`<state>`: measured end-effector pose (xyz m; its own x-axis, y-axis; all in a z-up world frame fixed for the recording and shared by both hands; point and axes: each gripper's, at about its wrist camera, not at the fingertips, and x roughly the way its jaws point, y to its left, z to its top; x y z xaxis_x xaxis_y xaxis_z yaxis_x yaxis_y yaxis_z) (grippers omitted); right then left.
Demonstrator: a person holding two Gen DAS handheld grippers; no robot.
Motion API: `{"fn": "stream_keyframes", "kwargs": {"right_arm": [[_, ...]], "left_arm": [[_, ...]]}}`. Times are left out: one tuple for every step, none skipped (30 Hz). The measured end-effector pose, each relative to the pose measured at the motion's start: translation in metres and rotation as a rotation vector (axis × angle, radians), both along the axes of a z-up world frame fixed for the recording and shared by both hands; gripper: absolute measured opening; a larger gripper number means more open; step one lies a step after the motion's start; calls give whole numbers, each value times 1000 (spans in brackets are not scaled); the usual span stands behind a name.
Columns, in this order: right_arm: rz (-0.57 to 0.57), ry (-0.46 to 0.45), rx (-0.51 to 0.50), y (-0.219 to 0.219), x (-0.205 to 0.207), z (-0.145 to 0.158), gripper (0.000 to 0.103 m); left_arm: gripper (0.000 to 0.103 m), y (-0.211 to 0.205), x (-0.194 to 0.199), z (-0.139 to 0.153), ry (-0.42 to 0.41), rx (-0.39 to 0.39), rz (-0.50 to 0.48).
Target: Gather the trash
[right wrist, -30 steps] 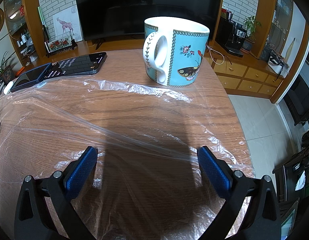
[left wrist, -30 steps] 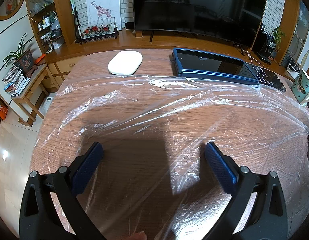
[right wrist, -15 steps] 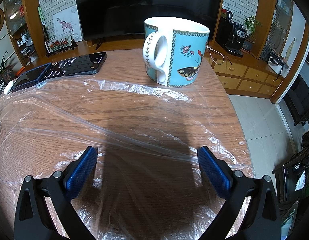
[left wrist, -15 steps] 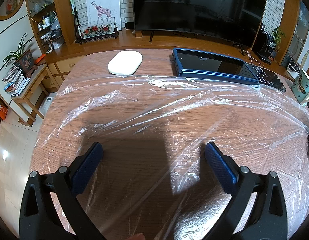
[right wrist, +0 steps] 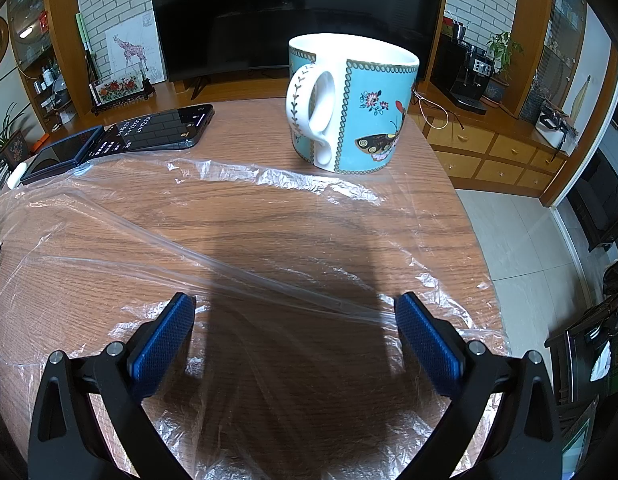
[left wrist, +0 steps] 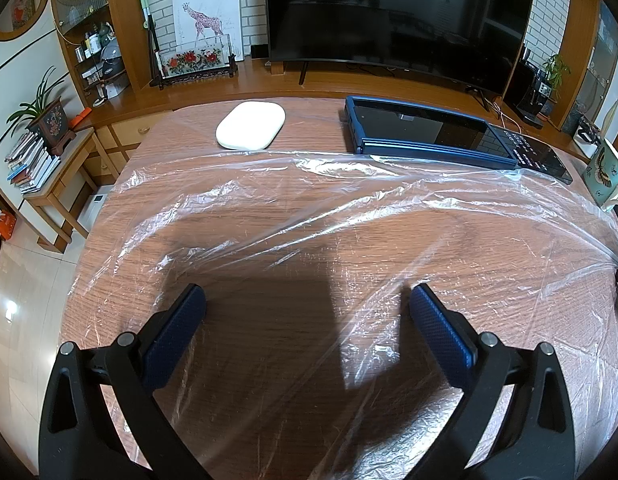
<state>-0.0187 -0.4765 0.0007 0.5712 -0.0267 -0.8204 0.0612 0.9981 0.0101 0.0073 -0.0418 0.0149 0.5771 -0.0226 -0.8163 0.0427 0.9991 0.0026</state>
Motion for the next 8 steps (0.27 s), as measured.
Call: {"fn": "stream_keyframes", "kwargs": {"right_arm": [[0, 0, 0, 0, 0, 0, 99], [0, 0, 0, 0, 0, 0, 99], [0, 0, 0, 0, 0, 0, 99], [0, 0, 0, 0, 0, 0, 99], [0, 0, 0, 0, 0, 0, 99], [0, 0, 0, 0, 0, 0, 99], [0, 0, 0, 0, 0, 0, 99], [0, 0, 0, 0, 0, 0, 99]], "left_arm": [[102, 0, 0, -1, 0, 1, 0], [102, 0, 0, -1, 0, 1, 0], [102, 0, 0, 0, 0, 2, 0], [102, 0, 0, -1, 0, 1, 0], [102, 0, 0, 0, 0, 1, 0], [102, 0, 0, -1, 0, 1, 0], [102, 0, 0, -1, 0, 1, 0], [102, 0, 0, 0, 0, 1, 0]]}}
